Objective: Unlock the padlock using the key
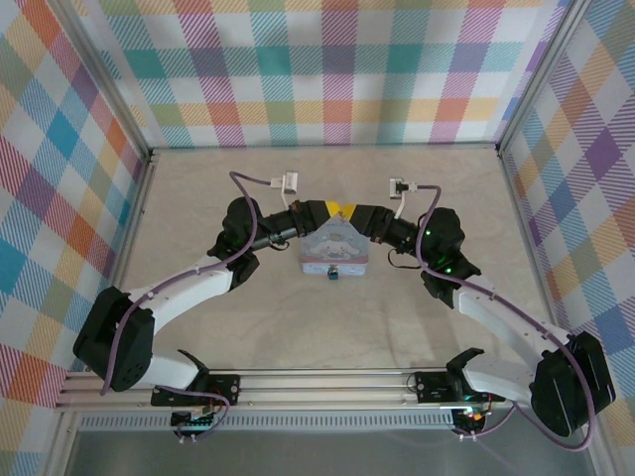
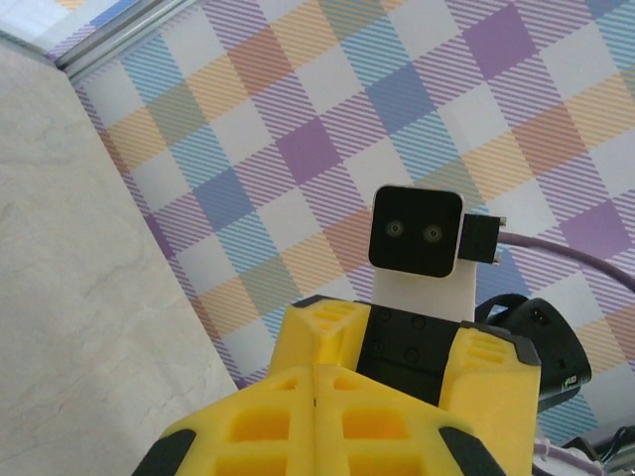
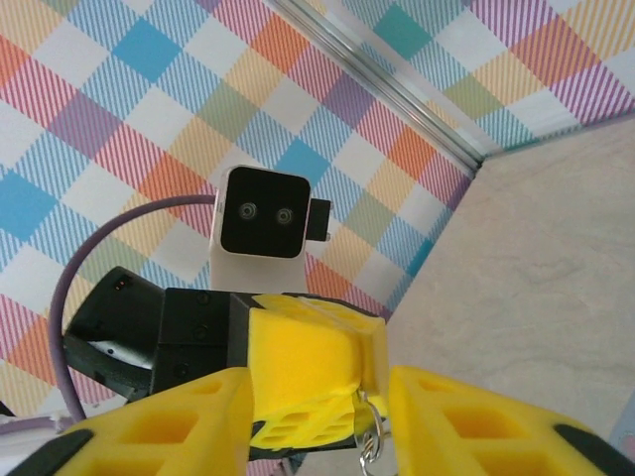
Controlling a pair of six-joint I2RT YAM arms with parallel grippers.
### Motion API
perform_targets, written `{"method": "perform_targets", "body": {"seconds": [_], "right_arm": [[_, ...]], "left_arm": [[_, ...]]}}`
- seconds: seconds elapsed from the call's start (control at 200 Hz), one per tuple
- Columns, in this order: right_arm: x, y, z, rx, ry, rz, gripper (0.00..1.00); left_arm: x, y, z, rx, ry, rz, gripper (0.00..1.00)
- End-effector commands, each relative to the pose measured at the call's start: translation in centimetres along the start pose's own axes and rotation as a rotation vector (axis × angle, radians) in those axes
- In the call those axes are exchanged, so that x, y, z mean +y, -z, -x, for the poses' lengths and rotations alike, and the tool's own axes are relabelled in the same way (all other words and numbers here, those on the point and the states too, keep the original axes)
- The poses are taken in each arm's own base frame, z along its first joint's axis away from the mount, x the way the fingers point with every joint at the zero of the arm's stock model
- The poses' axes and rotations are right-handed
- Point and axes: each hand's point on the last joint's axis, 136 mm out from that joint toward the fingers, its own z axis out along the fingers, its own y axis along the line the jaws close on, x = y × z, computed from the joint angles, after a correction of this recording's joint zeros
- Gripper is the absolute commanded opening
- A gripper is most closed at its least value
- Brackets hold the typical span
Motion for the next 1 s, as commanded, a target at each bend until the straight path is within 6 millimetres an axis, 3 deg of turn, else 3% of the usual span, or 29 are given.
{"method": "perform_targets", "body": {"seconds": [0.0, 0.695, 0.995], "right_arm": [[1.19, -0.25, 0.42, -0.017, 0.013, 0.05, 0.4], [0.77, -0.8, -0.2, 0.017, -0.007, 0.051, 0.23], [0.92, -0.23, -0.04, -0.003, -0.001, 0.044, 0.22]], "left_arm": [[-1.31, 0.12, 0.56, -0.043, -0.017, -0.044, 0.0], [-1.71, -0.5, 0.39, -0.039, -0.025, -0.064, 0.0], [-1.63, -0.17, 0.49, -0.055, -0.033, -0.055, 0.0]]}}
